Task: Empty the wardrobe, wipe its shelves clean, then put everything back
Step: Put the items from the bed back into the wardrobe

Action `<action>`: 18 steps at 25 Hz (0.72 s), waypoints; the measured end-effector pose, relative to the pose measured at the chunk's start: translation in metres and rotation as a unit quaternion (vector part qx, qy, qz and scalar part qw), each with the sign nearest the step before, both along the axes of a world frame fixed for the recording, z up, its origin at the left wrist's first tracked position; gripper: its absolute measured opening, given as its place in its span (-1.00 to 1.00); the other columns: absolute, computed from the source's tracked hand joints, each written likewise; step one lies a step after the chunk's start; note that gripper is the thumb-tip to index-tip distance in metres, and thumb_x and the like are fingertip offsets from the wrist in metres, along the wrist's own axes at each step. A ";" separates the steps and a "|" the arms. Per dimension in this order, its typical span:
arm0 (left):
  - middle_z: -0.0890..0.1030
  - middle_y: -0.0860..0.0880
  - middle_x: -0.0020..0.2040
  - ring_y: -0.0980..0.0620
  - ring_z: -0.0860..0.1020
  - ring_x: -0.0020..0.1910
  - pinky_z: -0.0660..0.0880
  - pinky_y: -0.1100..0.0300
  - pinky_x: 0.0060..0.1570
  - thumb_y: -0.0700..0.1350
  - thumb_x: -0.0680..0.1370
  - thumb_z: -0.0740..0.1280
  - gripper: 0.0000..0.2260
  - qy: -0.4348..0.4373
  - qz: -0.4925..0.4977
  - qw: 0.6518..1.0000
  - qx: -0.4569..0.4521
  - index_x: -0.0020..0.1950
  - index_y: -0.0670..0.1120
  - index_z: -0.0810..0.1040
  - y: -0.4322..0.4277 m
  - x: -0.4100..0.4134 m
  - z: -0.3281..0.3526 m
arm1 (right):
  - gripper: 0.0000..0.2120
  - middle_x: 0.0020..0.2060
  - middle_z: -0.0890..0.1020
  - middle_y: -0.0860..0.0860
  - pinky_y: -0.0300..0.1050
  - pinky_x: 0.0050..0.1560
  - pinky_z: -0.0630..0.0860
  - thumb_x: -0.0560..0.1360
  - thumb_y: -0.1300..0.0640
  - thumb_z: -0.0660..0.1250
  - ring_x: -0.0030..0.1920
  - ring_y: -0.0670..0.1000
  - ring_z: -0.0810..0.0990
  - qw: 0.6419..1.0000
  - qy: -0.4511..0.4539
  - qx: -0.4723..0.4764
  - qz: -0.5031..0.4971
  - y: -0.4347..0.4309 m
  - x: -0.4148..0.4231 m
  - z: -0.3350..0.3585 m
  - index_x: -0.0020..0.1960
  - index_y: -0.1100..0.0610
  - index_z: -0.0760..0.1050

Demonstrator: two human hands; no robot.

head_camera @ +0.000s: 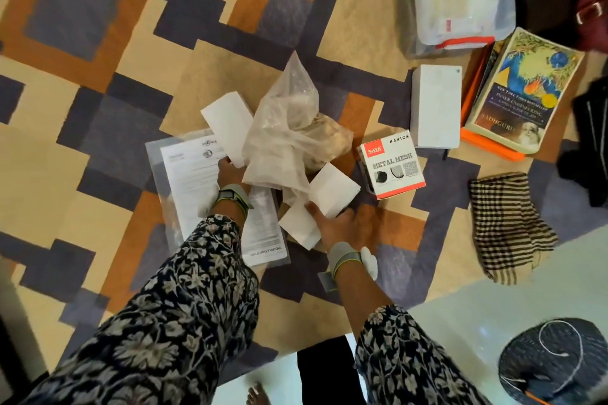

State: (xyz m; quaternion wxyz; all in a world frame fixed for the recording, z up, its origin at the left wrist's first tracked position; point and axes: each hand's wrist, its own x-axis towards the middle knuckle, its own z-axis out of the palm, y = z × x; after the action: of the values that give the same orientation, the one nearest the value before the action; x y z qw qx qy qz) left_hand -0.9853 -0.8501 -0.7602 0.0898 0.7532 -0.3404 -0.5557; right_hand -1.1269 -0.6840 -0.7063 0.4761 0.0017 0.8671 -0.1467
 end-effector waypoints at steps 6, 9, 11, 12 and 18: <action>0.42 -0.33 0.34 -0.26 0.41 0.33 0.39 0.07 0.09 -0.23 0.61 0.19 -0.66 -0.081 -0.065 0.994 0.024 0.35 -0.36 0.36 0.001 -0.014 -0.007 | -0.22 0.28 0.45 0.08 -0.12 0.07 0.32 0.35 -0.23 0.43 0.25 0.16 0.46 0.997 -0.045 -0.039 -0.049 0.000 0.004 -0.007 0.37 0.17 0.24; 0.38 -0.29 0.37 -0.26 0.40 0.33 0.38 -0.05 0.31 -0.22 0.59 0.21 -0.63 -0.043 -0.059 0.997 0.019 0.38 -0.30 0.32 0.011 -0.013 0.006 | -0.27 0.19 0.46 -0.03 -0.13 0.06 0.33 0.35 -0.23 0.43 0.20 0.12 0.48 0.997 -0.035 -0.050 -0.043 0.007 0.004 -0.010 0.31 0.17 0.28; 0.39 -0.26 0.37 -0.16 0.46 0.25 0.42 -0.06 0.28 -0.21 0.57 0.25 -0.58 -0.001 0.016 0.999 0.030 0.40 -0.29 0.29 0.026 -0.008 0.011 | -0.29 0.14 0.50 -0.01 -0.11 0.12 0.38 0.30 -0.33 0.41 0.15 0.11 0.51 0.999 0.008 -0.035 -0.022 0.018 0.005 -0.011 0.23 0.12 0.35; 0.43 -0.25 0.35 -0.10 0.49 0.16 0.47 -0.02 0.21 -0.19 0.56 0.27 -0.57 0.023 0.066 0.997 0.040 0.40 -0.29 0.30 0.039 -0.002 0.017 | -0.29 0.12 0.53 0.00 -0.05 0.15 0.43 0.26 -0.39 0.39 0.11 0.10 0.52 0.999 0.029 -0.024 -0.006 0.027 0.009 -0.008 0.18 0.08 0.37; 0.50 -0.17 0.24 -0.10 0.49 0.12 0.50 0.09 0.04 -0.06 0.54 0.35 -0.56 0.144 0.228 0.961 0.065 0.36 -0.21 0.39 0.084 0.045 0.062 | -0.05 0.24 0.51 -0.03 0.15 0.20 0.49 0.10 -0.64 0.15 0.18 0.12 0.54 0.997 0.061 -0.031 -0.021 0.060 0.030 0.002 0.33 -0.12 0.26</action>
State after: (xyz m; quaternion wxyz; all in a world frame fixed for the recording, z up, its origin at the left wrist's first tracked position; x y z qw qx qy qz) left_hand -0.9401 -0.7661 -0.6986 0.2132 0.7272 -0.1062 -0.6437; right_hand -1.0970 -0.6240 -0.7047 0.4189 -0.0034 0.8894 -0.1831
